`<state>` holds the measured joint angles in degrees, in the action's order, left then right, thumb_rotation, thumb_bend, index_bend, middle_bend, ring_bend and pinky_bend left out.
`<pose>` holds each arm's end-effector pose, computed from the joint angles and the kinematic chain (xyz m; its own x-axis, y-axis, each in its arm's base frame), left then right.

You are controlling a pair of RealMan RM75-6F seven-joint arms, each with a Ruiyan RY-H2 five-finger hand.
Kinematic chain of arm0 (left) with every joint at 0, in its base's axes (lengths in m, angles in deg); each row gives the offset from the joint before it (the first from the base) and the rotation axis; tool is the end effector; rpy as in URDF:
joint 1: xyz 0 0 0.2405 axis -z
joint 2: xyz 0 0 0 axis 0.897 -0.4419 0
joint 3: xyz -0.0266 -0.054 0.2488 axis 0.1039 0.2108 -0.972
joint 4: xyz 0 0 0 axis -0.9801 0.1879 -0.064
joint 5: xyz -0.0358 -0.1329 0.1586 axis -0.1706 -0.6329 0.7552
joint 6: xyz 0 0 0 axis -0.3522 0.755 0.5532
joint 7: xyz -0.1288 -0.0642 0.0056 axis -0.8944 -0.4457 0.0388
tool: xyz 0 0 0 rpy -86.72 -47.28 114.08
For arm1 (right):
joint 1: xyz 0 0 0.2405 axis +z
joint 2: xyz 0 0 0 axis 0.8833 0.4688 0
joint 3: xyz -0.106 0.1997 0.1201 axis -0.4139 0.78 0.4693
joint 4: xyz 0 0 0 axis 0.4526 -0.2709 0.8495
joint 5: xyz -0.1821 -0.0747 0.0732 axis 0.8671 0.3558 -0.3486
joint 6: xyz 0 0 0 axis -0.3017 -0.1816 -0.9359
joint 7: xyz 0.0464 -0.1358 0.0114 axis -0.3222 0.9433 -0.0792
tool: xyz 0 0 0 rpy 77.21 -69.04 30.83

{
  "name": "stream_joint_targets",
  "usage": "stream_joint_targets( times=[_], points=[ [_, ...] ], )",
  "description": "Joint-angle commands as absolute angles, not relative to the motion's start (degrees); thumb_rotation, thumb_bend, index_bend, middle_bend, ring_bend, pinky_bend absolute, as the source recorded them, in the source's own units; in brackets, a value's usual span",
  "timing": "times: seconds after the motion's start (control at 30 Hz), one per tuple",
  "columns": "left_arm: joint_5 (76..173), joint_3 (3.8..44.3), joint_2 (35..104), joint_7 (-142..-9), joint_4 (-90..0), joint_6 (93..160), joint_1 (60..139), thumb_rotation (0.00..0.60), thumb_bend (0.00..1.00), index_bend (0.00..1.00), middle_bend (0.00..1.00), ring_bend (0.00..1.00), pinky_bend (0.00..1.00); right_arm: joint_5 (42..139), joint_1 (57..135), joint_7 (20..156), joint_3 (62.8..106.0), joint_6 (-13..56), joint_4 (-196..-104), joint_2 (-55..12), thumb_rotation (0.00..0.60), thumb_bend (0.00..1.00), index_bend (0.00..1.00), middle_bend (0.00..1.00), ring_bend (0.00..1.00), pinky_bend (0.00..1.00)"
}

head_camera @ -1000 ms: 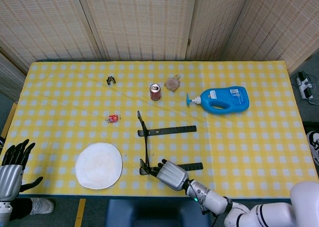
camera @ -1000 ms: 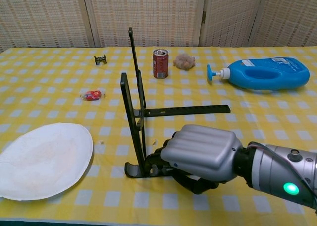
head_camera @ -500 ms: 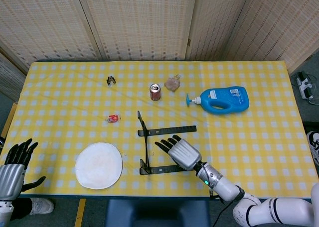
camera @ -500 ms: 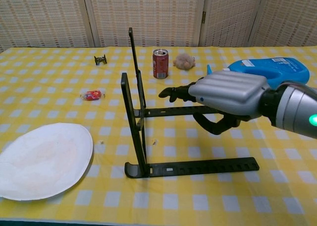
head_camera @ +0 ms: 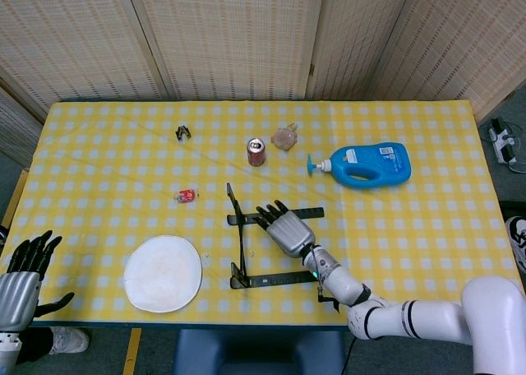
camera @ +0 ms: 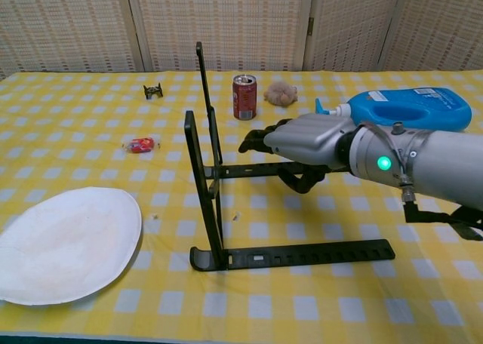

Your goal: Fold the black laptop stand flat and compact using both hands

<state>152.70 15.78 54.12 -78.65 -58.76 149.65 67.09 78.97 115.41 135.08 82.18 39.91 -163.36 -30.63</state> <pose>-0.3234 0.1627 0.1428 0.3990 0.0242 0.9166 0.9164 -0.0432 -0.3978 -0.0933 -0.3293 -0.0688 0.7471 -0.2628 0.6105 -0.6173 -0.6149 0.4907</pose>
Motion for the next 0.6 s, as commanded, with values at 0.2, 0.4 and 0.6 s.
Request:
stream_joint_targets(
  times=[0.2, 0.4, 0.6],
  points=[
    [152.37, 15.77, 54.25, -78.85, -58.53, 149.42, 67.02, 0.600, 0.13, 0.03, 0.01, 0.01, 0.00, 76.65, 119.56, 134.94, 82.76, 40.95, -156.93, -35.29, 0.600, 0.78, 0.00, 0.00, 0.01, 0.00],
    [152.06, 15.74, 54.17, -78.95, -58.47, 149.25, 66.92, 0.600, 0.13, 0.03, 0.01, 0.01, 0.00, 76.13, 120.96, 134.26, 82.59, 40.75, -154.28, -36.64, 0.600, 0.78, 0.00, 0.00, 0.00, 0.00],
    [151.95, 15.86, 54.13, -79.01, -58.45, 149.12, 67.01, 0.600, 0.13, 0.03, 0.01, 0.01, 0.00, 76.01, 121.93, 133.04, 82.24, 41.20, -152.22, -37.58, 0.600, 0.78, 0.00, 0.00, 0.00, 0.00]
  ],
)
